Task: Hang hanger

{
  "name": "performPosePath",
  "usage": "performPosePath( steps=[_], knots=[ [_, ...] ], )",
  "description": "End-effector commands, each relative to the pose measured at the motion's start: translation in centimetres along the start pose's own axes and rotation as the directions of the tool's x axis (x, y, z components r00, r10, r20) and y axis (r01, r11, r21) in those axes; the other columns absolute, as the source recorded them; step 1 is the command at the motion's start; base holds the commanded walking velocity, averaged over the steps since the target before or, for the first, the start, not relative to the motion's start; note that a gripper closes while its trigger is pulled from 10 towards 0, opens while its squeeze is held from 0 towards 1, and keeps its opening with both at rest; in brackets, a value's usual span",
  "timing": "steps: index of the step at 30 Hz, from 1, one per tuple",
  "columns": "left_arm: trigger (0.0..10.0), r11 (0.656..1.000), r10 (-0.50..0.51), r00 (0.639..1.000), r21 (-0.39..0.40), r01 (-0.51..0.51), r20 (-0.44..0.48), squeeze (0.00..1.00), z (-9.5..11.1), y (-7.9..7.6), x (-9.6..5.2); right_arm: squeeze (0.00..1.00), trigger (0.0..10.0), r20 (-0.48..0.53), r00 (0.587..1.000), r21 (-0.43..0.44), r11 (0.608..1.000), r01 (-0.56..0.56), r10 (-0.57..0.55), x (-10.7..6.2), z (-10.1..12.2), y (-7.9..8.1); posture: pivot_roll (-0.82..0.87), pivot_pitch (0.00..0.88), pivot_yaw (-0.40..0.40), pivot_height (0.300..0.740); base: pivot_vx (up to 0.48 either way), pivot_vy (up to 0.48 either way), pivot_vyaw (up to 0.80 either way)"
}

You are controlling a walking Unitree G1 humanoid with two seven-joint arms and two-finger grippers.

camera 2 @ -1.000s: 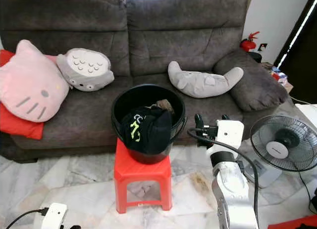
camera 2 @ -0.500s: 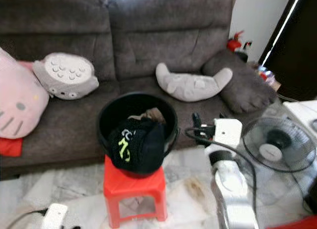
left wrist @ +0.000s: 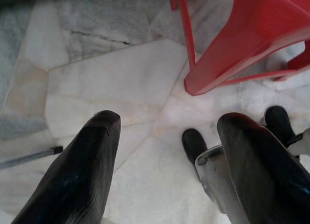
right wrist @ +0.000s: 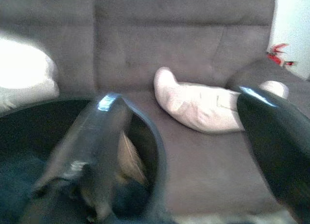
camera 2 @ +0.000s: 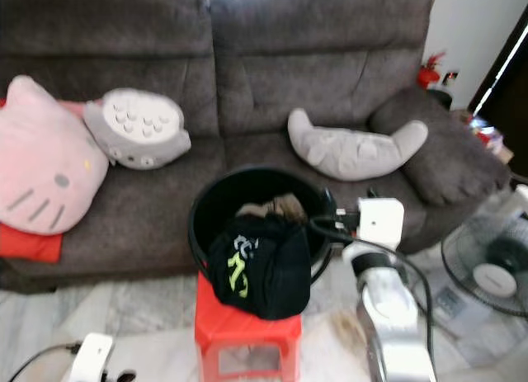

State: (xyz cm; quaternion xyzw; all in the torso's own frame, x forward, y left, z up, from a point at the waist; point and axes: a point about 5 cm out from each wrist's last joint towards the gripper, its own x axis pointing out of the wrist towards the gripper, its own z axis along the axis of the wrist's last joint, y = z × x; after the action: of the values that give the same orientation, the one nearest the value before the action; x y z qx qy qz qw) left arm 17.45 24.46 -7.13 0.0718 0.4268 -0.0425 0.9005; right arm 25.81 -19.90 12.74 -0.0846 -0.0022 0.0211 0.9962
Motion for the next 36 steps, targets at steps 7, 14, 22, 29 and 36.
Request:
performPosePath(
  steps=[7, 14, 22, 29, 36],
  knots=[
    [10.0, 1.000, 0.008, 0.999, 0.000, -0.008, -0.032, 0.00, -0.9, 0.4, -0.3, 0.00, 10.0, 0.079, 0.995, 0.351, 0.936, 0.036, -0.068, -0.9, 3.2, -2.1, -0.27, 0.000, -0.006, 0.740, 0.000, 0.000, 0.00],
    [10.0, 1.000, 0.008, 0.999, 0.003, -0.008, -0.032, 0.00, -0.9, 0.4, -0.3, 0.00, 10.0, -0.007, 1.000, 0.450, 0.893, 0.003, 0.000, -1.1, 1.7, 0.0, -0.27, 0.000, -0.003, 0.740, 0.000, 0.000, 0.00],
    [10.0, 1.000, 0.009, 0.999, 0.002, -0.009, -0.033, 0.00, -0.8, 0.4, -0.3, 0.00, 10.0, -0.088, 0.995, -0.250, 0.966, -0.068, 0.048, -1.5, 1.9, -2.3, -0.27, 0.000, -0.002, 0.740, 0.000, 0.000, 0.00],
    [10.0, 1.000, 0.003, 0.999, 0.001, -0.003, -0.034, 0.00, -0.9, 0.4, -0.3, 0.00, 10.0, -0.231, 0.931, -0.723, 0.591, -0.358, 0.283, -2.7, 2.2, -4.2, -0.29, 0.000, -0.003, 0.740, 0.000, 0.000, 0.00],
    [10.0, 1.000, 0.001, 0.999, 0.001, -0.001, -0.035, 0.00, -0.9, 0.3, -0.3, 0.00, 10.0, -0.354, 0.885, -0.777, 0.432, -0.458, 0.302, -2.9, 0.4, -4.5, -0.28, 0.000, -0.002, 0.740, 0.000, 0.000, 0.00]
  ],
)
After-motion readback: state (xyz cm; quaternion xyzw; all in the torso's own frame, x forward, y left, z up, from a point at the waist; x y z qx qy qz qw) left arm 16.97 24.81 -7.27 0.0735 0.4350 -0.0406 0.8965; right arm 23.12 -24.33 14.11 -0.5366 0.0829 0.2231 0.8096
